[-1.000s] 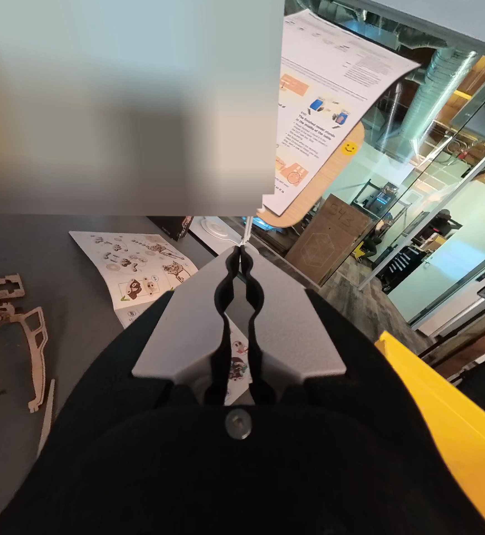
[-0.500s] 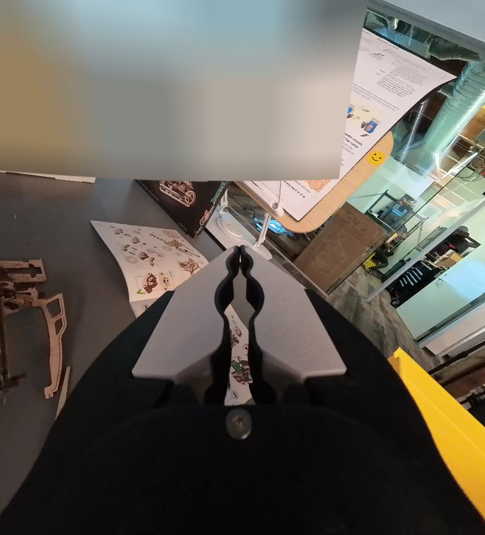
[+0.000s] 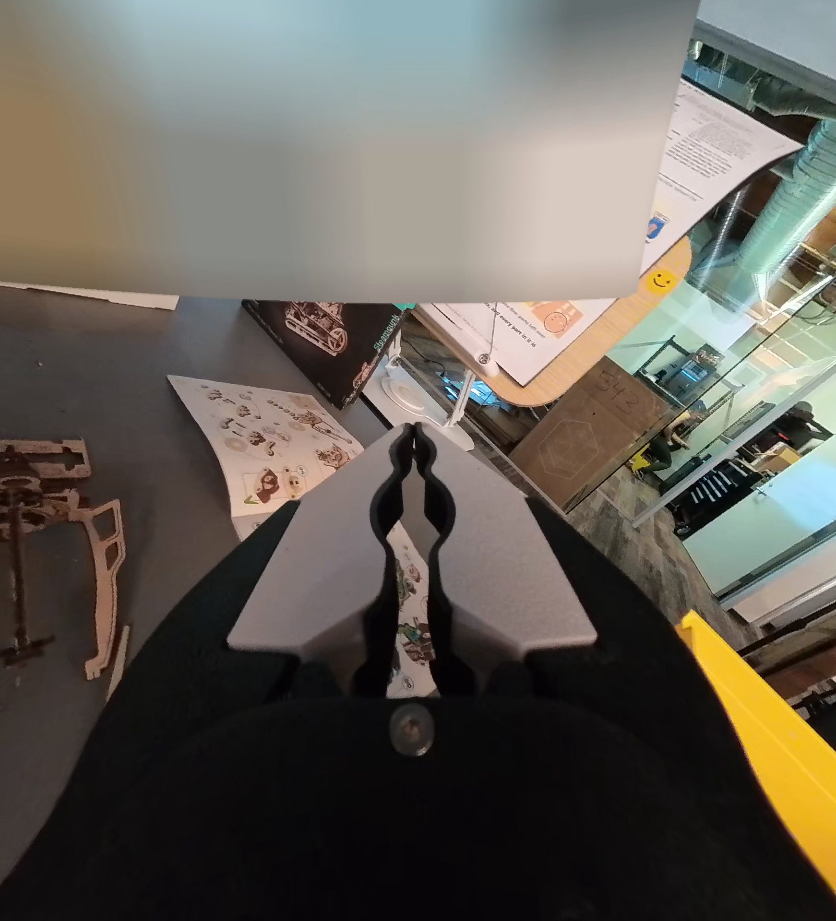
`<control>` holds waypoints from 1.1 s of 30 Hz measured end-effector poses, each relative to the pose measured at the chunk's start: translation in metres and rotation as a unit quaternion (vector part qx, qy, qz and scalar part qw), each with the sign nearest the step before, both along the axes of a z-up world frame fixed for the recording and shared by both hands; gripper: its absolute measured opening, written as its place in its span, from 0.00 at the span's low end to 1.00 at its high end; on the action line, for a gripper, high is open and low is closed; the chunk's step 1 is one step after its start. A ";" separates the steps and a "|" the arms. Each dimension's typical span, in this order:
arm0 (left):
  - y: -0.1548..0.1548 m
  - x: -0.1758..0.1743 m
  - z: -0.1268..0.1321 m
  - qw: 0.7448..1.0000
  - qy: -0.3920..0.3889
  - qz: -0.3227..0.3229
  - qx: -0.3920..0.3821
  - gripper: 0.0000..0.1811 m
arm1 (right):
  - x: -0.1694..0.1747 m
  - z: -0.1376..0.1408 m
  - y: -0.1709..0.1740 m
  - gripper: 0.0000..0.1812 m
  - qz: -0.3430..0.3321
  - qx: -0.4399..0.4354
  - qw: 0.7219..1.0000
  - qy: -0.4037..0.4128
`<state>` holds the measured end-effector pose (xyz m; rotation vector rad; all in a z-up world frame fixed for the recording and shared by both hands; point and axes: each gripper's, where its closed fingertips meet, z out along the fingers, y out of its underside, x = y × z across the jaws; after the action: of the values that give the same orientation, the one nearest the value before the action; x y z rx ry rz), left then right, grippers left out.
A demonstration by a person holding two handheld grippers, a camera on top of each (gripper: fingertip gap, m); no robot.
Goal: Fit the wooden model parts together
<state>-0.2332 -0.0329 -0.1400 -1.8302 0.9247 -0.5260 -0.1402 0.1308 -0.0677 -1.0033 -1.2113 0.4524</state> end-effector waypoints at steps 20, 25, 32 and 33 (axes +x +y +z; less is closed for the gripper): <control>0.004 -0.011 0.017 0.999 -0.015 0.028 0.021 0.03 | -0.018 0.003 -0.048 0.00 0.086 0.036 0.996 -0.011; 0.006 -0.018 0.030 0.998 -0.029 0.048 0.026 0.04 | -0.030 -0.002 -0.088 0.00 0.158 0.059 0.985 -0.030; -0.019 -0.024 0.038 0.997 0.005 0.081 -0.008 0.22 | -0.036 -0.026 -0.176 0.11 0.348 -0.014 0.931 -0.111; -0.028 -0.026 0.035 0.996 0.019 0.092 -0.014 0.26 | -0.032 -0.034 -0.191 0.14 0.383 -0.028 0.913 -0.140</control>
<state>-0.2590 -0.0605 -0.1055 -1.9334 0.7680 -0.3925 -0.1726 -0.0603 -0.1019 -0.6135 -1.8580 0.9820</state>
